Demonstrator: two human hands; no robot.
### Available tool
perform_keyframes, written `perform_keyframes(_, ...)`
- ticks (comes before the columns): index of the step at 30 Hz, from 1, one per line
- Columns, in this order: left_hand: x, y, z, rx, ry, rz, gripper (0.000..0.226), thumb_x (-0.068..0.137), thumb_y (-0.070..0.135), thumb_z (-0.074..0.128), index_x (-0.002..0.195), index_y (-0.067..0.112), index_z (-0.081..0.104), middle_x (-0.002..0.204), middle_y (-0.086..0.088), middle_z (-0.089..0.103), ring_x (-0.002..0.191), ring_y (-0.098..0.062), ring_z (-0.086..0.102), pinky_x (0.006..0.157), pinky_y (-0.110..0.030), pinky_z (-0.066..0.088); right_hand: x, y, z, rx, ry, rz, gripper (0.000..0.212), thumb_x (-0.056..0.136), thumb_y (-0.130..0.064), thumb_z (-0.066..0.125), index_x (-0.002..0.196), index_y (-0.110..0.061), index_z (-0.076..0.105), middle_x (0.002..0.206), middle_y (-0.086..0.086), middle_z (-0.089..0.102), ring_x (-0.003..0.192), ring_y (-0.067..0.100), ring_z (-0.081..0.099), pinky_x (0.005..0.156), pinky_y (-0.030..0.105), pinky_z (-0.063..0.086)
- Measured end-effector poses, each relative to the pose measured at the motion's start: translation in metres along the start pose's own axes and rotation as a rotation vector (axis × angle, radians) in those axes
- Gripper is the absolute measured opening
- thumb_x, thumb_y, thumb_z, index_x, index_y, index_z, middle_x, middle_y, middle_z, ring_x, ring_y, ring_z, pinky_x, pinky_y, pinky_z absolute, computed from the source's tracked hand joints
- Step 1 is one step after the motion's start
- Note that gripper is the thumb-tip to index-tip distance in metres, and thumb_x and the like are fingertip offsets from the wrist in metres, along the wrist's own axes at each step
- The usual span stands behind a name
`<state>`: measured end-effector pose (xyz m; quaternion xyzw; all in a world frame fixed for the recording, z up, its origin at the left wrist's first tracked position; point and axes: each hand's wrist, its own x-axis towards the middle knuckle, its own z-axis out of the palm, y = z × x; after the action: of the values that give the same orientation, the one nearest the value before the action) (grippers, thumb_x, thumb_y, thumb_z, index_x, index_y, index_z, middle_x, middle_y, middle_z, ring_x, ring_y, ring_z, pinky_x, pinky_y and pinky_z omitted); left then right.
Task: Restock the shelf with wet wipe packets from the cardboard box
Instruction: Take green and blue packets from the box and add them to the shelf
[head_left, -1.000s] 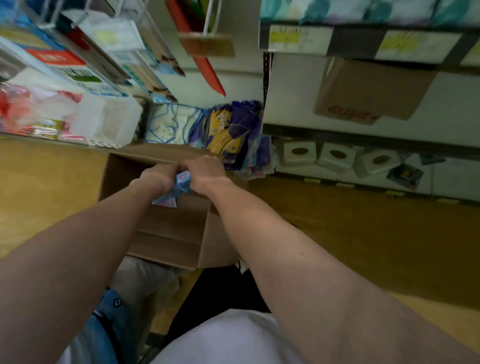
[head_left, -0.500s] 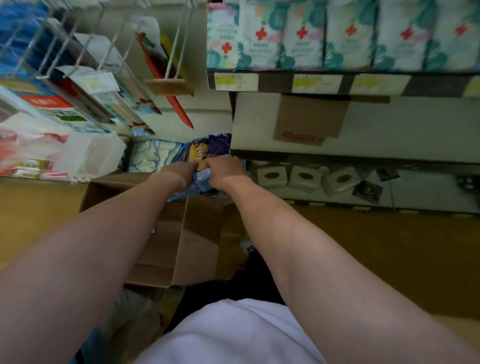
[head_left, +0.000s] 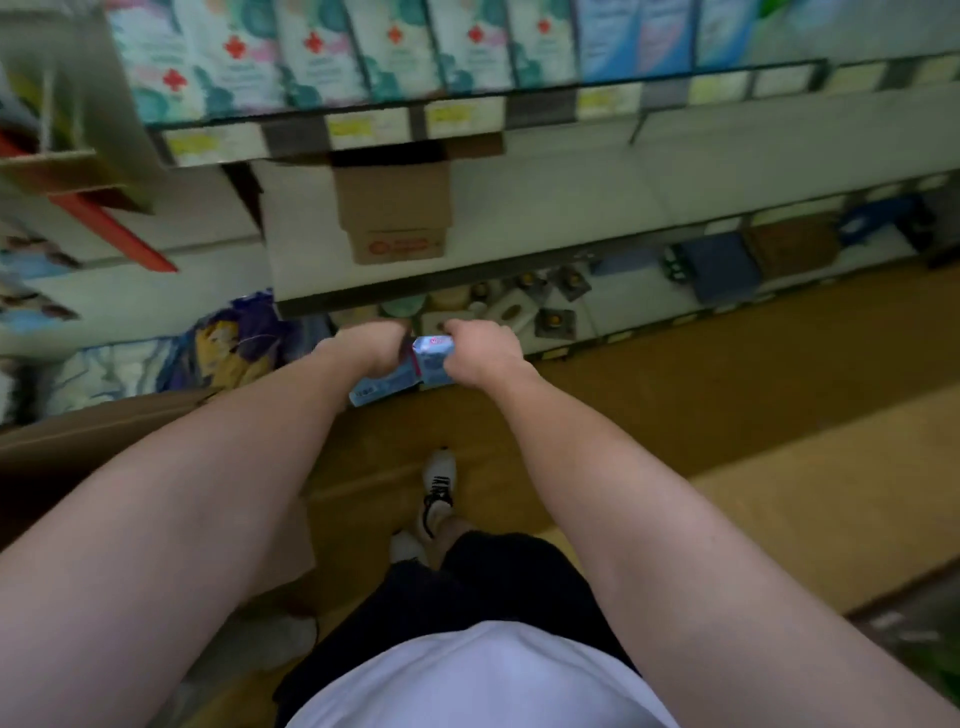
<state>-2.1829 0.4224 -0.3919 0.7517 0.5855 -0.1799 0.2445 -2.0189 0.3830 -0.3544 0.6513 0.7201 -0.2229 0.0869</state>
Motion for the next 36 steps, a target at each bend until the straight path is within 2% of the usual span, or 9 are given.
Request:
perform_keyframes(5,0.014,0.095,-0.039,0.075,0.078,0.145,0.013,0.094,0.034,0.053,0.103,0.024,0.051,0.103,-0.003,0.058,0.092,-0.026,0.056,0.069,-0.037,0.043,-0.025,0.078,-0.036,0.018,0.081,0.113,0.026,0.084,-0.023,0.051,0.11,-0.021,0.055,0.111,0.01,0.066,0.106,0.034,0.06,0.079,0.038,0.04)
perform_keyframes(8,0.021,0.147,-0.064,0.135,0.125,0.216,0.012,0.095,0.034,0.051,0.1,0.023,0.048,0.107,-0.006,0.061,0.09,-0.027,0.055,0.07,-0.037,0.043,-0.034,0.123,-0.064,0.047,0.138,0.166,0.027,0.084,-0.023,0.05,0.11,-0.021,0.056,0.113,0.01,0.066,0.11,0.033,0.059,0.082,0.038,0.041)
perform_keyframes(11,0.033,0.197,-0.089,0.184,0.147,0.249,0.026,0.094,0.033,0.054,0.116,0.018,0.053,0.118,-0.008,0.06,0.106,-0.031,0.057,0.075,-0.035,0.043,-0.039,0.17,-0.092,0.095,0.191,0.2,0.028,0.082,-0.022,0.05,0.109,-0.022,0.057,0.114,0.009,0.065,0.111,0.033,0.058,0.083,0.038,0.039)
perform_keyframes(15,0.054,0.261,-0.124,0.184,0.194,0.236,0.032,0.092,0.032,0.056,0.121,0.018,0.054,0.12,-0.01,0.06,0.109,-0.031,0.058,0.078,-0.036,0.045,-0.041,0.235,-0.132,0.102,0.24,0.198,0.013,0.084,-0.024,0.049,0.097,-0.024,0.051,0.115,0.011,0.065,0.111,0.034,0.058,0.085,0.038,0.04)
perform_keyframes(19,0.078,0.324,-0.158,0.128,0.235,0.212,0.031,0.092,0.032,0.057,0.12,0.02,0.053,0.118,-0.009,0.06,0.103,-0.029,0.058,0.081,-0.038,0.05,-0.036,0.305,-0.174,0.124,0.312,0.201,0.014,0.085,-0.031,0.049,0.096,-0.023,0.051,0.111,0.01,0.066,0.105,0.033,0.061,0.079,0.037,0.041)
perform_keyframes(22,0.093,0.366,-0.181,0.094,0.302,0.211,0.035,0.094,0.029,0.058,0.127,0.017,0.051,0.122,-0.012,0.058,0.107,-0.03,0.057,0.082,-0.038,0.047,-0.034,0.354,-0.204,0.13,0.359,0.209,0.021,0.086,-0.036,0.051,0.1,-0.021,0.054,0.109,0.009,0.067,0.102,0.033,0.062,0.073,0.034,0.041)
perform_keyframes(29,0.128,0.43,-0.232,0.071,0.353,0.225,0.035,0.097,0.028,0.057,0.128,0.014,0.049,0.124,-0.012,0.057,0.109,-0.031,0.055,0.081,-0.036,0.044,-0.016,0.42,-0.262,0.156,0.411,0.191,0.023,0.083,-0.038,0.053,0.099,-0.022,0.054,0.094,0.005,0.062,0.082,0.029,0.055,0.067,0.033,0.041)
perform_keyframes(34,0.158,0.456,-0.269,0.014,0.376,0.266,0.034,0.099,0.026,0.056,0.128,0.01,0.049,0.122,-0.015,0.056,0.107,-0.031,0.056,0.086,-0.041,0.048,0.016,0.443,-0.296,0.259,0.443,0.202,0.029,0.084,-0.038,0.055,0.106,-0.02,0.058,0.103,0.007,0.063,0.089,0.03,0.058,0.071,0.032,0.042)
perform_keyframes(36,0.173,0.462,-0.285,0.002,0.362,0.288,0.035,0.1,0.026,0.054,0.131,0.011,0.046,0.12,-0.014,0.057,0.101,-0.029,0.055,0.081,-0.039,0.047,0.03,0.451,-0.308,0.286,0.452,0.216,0.031,0.087,-0.037,0.055,0.11,-0.016,0.057,0.111,0.01,0.063,0.098,0.032,0.06,0.074,0.033,0.044)
